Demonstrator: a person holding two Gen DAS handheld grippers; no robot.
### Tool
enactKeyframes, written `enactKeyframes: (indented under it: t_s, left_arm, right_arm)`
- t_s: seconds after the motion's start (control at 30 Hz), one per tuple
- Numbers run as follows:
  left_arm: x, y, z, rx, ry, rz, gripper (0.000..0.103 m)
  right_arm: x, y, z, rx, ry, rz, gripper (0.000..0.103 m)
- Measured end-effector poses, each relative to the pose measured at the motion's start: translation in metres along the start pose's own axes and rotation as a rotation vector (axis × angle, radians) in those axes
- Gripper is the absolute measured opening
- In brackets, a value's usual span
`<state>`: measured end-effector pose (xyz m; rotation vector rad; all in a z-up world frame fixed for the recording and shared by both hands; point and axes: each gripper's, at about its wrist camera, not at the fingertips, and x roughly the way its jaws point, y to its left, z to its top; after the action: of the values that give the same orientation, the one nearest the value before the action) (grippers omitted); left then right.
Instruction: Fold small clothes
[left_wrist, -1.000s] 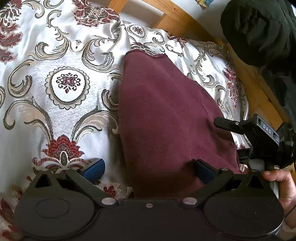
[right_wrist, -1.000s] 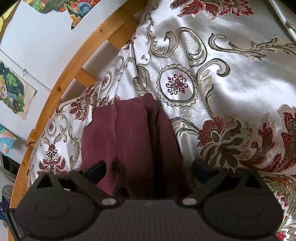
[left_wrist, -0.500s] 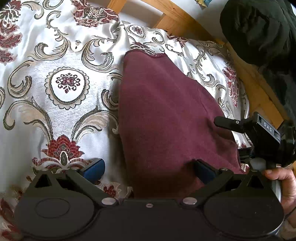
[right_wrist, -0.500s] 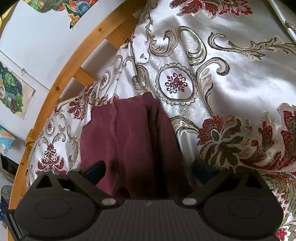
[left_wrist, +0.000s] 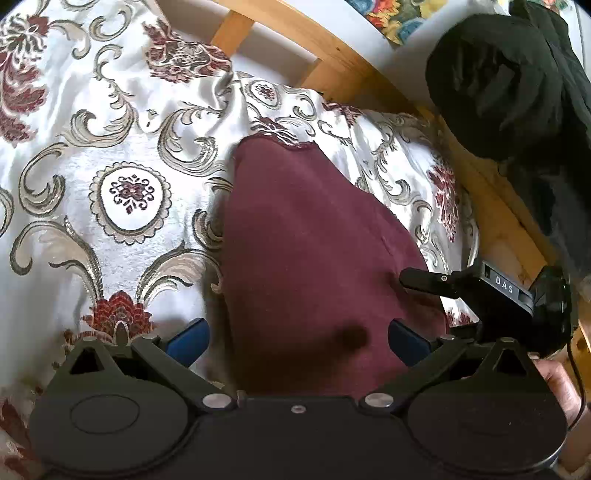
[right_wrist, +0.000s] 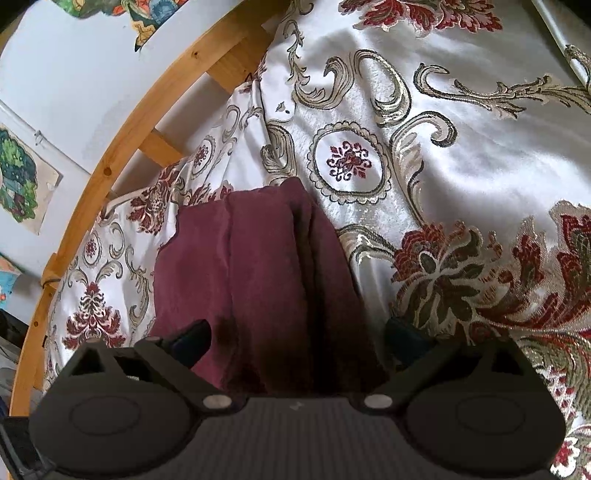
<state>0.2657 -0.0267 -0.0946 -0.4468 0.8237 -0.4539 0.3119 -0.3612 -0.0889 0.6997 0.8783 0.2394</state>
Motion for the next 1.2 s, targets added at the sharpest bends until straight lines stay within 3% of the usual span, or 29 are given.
enactKeyframes:
  t_s: [0.23, 1.2]
  left_arm:
    - [0.014, -0.002, -0.008, 0.033, 0.098, 0.01, 0.102]
    - [0.017, -0.006, -0.012, 0.09, 0.079, 0.035, 0.103]
  right_arm:
    - [-0.004, -0.012, 0.001, 0.065, -0.003, 0.047, 0.102]
    - [0.005, -0.008, 0.001, 0.005, 0.014, 0.025, 0.103]
